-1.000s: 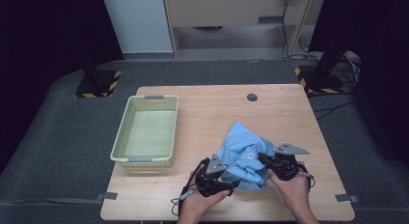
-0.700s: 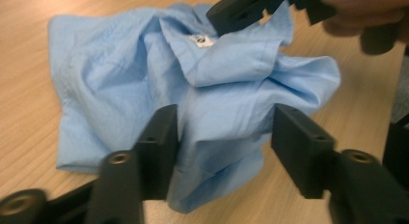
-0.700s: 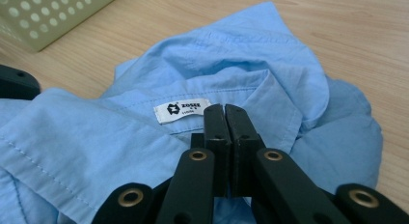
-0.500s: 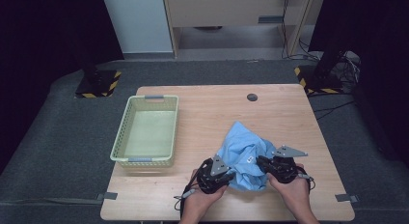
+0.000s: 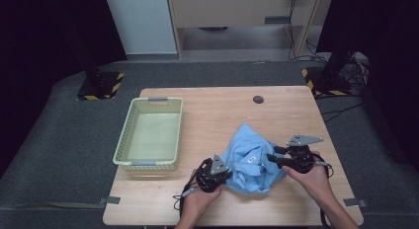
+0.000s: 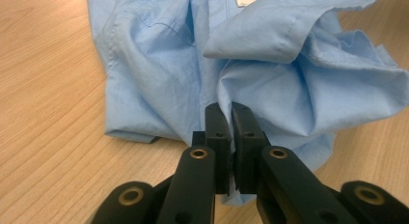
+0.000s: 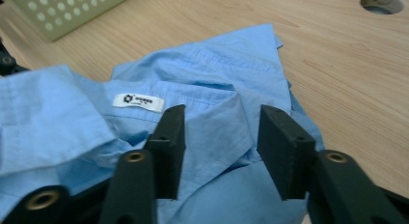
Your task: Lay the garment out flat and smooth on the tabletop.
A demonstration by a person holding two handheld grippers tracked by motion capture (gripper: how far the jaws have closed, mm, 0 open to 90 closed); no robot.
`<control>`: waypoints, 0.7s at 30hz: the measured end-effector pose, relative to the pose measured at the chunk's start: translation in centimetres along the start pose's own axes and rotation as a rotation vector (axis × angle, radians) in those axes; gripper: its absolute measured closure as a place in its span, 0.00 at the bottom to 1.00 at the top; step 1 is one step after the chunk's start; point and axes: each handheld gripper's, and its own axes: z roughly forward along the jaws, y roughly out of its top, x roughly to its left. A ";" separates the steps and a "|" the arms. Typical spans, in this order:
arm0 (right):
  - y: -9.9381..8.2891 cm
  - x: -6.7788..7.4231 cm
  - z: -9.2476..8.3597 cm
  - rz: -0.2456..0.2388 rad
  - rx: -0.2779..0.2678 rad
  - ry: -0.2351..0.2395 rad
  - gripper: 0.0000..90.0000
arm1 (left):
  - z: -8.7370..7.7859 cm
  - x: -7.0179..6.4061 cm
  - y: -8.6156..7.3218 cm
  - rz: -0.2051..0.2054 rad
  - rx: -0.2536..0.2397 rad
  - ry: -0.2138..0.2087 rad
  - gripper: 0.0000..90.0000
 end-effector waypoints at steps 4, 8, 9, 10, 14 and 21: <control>0.2 -1.1 0.9 -0.034 0.023 0.049 0.45 | 0.2 0.4 -0.1 -0.009 -0.001 0.000 0.98; 0.3 -1.4 2.2 -0.076 0.077 0.114 0.31 | 0.4 1.0 -0.1 -0.012 -0.008 0.005 0.98; 0.2 -1.4 2.5 -0.087 0.089 0.131 0.28 | 0.5 1.1 -0.1 -0.012 -0.010 0.005 0.98; 0.2 -1.5 2.7 -0.093 0.098 0.142 0.26 | 0.5 1.2 -0.1 -0.009 -0.011 0.006 0.98; 0.1 -2.1 3.7 -0.089 0.116 0.160 0.20 | 0.7 1.6 -0.2 -0.014 -0.014 0.009 0.98; 0.0 -2.1 4.7 -0.117 0.139 0.202 0.23 | 0.9 2.1 -0.3 -0.024 -0.015 0.022 0.97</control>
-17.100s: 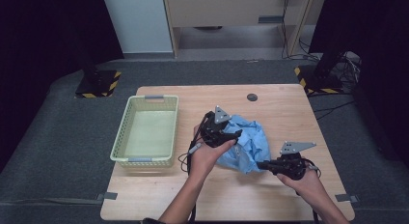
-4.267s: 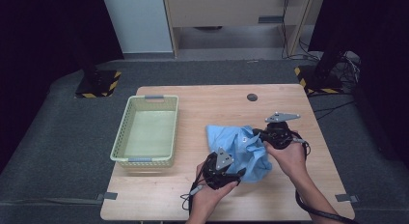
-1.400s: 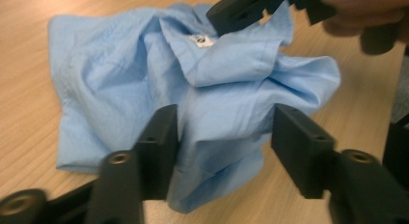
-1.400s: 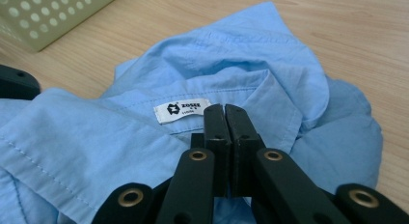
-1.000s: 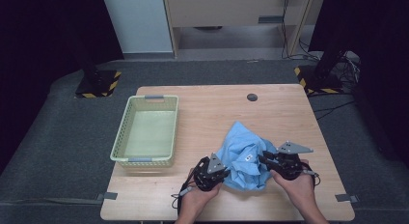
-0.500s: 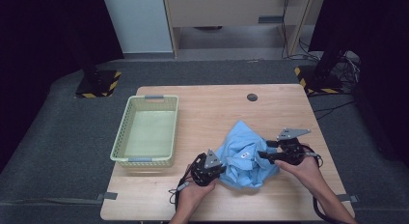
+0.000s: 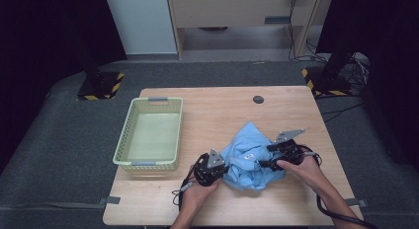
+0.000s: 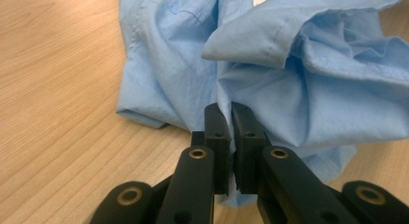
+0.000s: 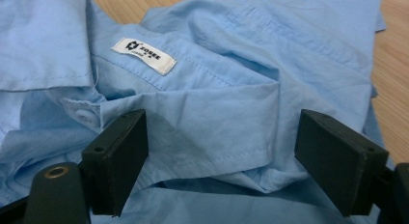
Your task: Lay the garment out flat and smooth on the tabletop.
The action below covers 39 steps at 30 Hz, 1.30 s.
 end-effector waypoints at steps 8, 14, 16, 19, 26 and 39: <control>-0.6 0.4 0.5 -0.001 0.039 0.008 0.36 | 0.4 0.4 -0.1 -0.012 -0.001 0.013 0.95; -0.8 0.8 0.1 -0.006 0.033 0.001 0.55 | 0.6 0.5 0.0 -0.016 -0.002 0.026 0.94; -0.9 1.0 -0.2 -0.009 0.024 -0.006 0.62 | 0.7 0.6 0.0 -0.016 -0.001 0.030 0.93; -1.0 1.2 -0.7 -0.009 0.005 -0.017 0.75 | 0.8 0.6 0.0 -0.012 0.001 0.034 0.92; -1.1 1.9 -2.1 -0.005 -0.029 -0.064 0.93 | 0.8 0.5 0.3 -0.015 -0.010 0.047 0.85; -1.2 3.2 -4.3 -0.012 -0.100 -0.128 0.95 | -0.7 0.0 1.0 0.014 0.003 0.064 0.45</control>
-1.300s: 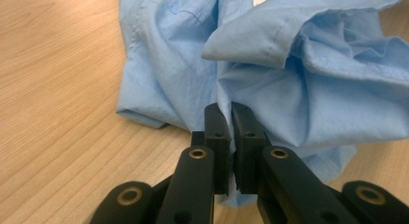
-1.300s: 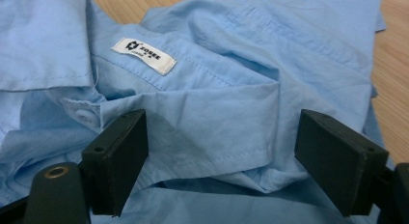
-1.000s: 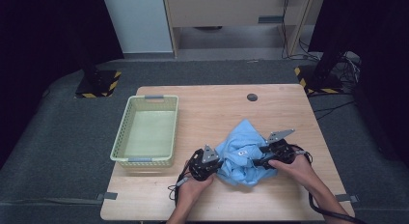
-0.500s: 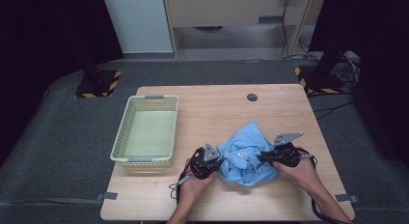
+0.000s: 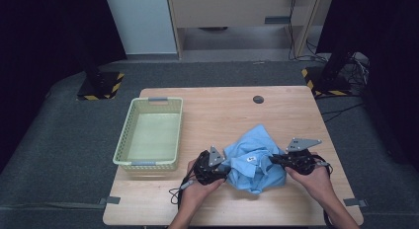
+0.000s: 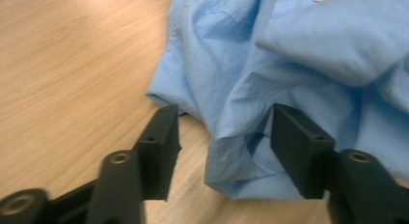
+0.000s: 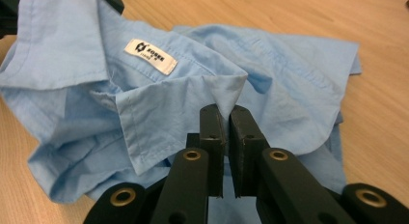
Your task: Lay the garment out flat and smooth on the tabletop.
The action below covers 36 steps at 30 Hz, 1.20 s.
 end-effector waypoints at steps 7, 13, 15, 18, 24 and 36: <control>0.7 0.5 -1.0 -0.010 -0.038 -0.025 0.96 | -1.5 -0.5 0.5 0.008 -0.020 -0.038 0.34; 1.2 0.6 -1.5 -0.010 -0.050 -0.042 0.96 | -2.4 -0.8 0.5 0.022 -0.032 -0.067 0.29; 1.3 0.5 -1.6 -0.009 -0.055 -0.049 0.96 | -2.6 -0.7 0.5 0.028 -0.039 -0.079 0.28; 1.5 0.5 -1.7 -0.005 -0.061 -0.056 0.96 | -2.8 -0.6 0.6 0.034 -0.050 -0.085 0.25; 1.8 0.6 -1.8 -0.008 -0.064 -0.074 0.96 | -3.3 -0.8 1.2 0.023 -0.090 -0.130 0.18; 2.6 1.4 -2.2 -0.024 -0.082 -0.094 0.96 | -2.6 -1.4 2.0 -0.061 -0.101 -0.204 0.14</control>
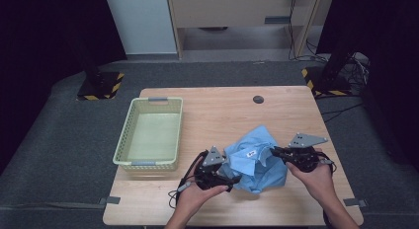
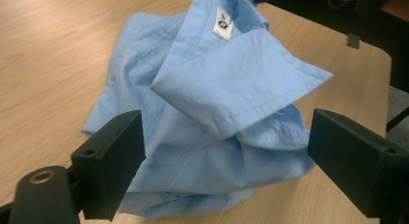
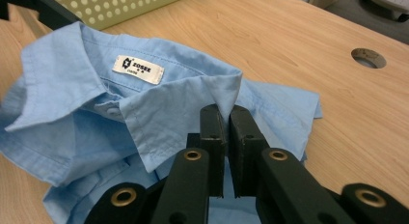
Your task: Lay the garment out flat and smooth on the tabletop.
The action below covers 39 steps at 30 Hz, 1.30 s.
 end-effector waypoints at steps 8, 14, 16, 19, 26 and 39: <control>0.6 0.5 -0.7 -0.011 -0.025 -0.008 0.96 | 1.1 -0.4 0.8 -0.019 -0.028 -0.028 0.15; 0.9 1.0 -1.1 -0.018 -0.032 -0.004 0.95 | 1.1 0.1 0.7 -0.066 -0.073 -0.005 0.28; 0.8 1.1 -1.1 -0.020 -0.031 -0.004 0.95 | 1.0 0.2 0.7 -0.072 -0.080 0.008 0.40; 0.5 1.0 -0.9 -0.015 -0.025 -0.003 0.95 | 1.0 0.2 0.7 -0.061 -0.075 0.033 0.58; 0.0 0.7 -0.5 -0.016 -0.012 0.006 0.93 | 1.4 0.0 0.5 -0.030 -0.072 0.084 0.88; -0.7 -0.5 0.3 -0.042 0.023 0.069 0.46 | 0.8 -0.1 0.9 0.023 -0.110 0.104 0.93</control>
